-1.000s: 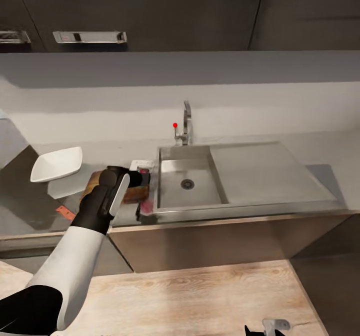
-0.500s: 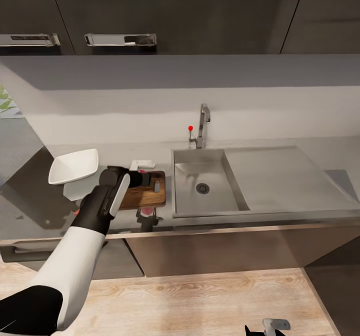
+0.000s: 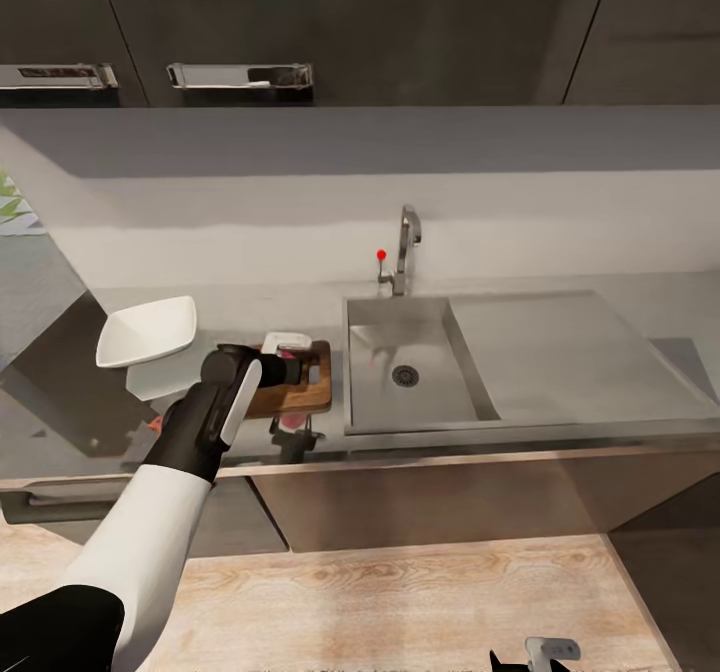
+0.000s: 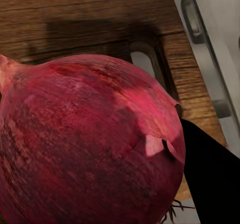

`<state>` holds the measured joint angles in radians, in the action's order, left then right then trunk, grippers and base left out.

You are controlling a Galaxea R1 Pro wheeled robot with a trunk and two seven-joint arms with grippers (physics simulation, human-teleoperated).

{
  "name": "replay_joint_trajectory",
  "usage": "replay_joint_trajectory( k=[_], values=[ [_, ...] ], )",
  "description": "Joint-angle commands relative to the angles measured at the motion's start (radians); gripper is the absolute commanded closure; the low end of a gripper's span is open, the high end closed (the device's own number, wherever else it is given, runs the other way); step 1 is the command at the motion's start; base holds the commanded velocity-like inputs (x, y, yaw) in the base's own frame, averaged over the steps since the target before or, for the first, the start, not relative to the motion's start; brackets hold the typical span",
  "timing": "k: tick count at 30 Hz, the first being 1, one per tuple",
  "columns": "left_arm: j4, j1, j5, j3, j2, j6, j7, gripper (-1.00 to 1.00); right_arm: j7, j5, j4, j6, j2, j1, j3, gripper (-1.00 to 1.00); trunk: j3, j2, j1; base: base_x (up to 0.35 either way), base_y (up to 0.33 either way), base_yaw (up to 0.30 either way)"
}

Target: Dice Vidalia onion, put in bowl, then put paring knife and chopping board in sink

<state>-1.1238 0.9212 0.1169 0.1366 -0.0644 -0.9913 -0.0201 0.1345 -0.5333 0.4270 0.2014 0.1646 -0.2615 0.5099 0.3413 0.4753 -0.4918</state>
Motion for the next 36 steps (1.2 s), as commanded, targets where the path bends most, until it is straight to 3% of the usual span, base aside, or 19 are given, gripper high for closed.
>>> replay_joint_trajectory(
  k=[1, 26, 36],
  values=[
    [0.0, 0.001, 0.004, 0.0, 0.0, -0.004, -0.001, 1.0, 0.006, -0.008, 0.001, 0.003, 0.001, -0.001, 0.009, -1.0, 0.003, 0.002, 0.0, 0.0, 0.0, 0.0],
    [0.002, 0.001, 0.004, 0.0, 0.001, -0.004, -0.001, 1.0, 0.007, -0.008, 0.001, 0.003, 0.001, -0.001, 0.009, -1.0, 0.043, 0.002, 0.0, 0.01, 0.079, 0.0],
    [-0.003, 0.001, 0.003, 0.0, 0.0, -0.004, -0.001, 1.0, 0.007, -0.008, 0.001, 0.003, 0.001, -0.001, 0.009, -1.0, 0.059, 0.002, 0.0, 0.129, 0.053, 0.0]
  ],
)
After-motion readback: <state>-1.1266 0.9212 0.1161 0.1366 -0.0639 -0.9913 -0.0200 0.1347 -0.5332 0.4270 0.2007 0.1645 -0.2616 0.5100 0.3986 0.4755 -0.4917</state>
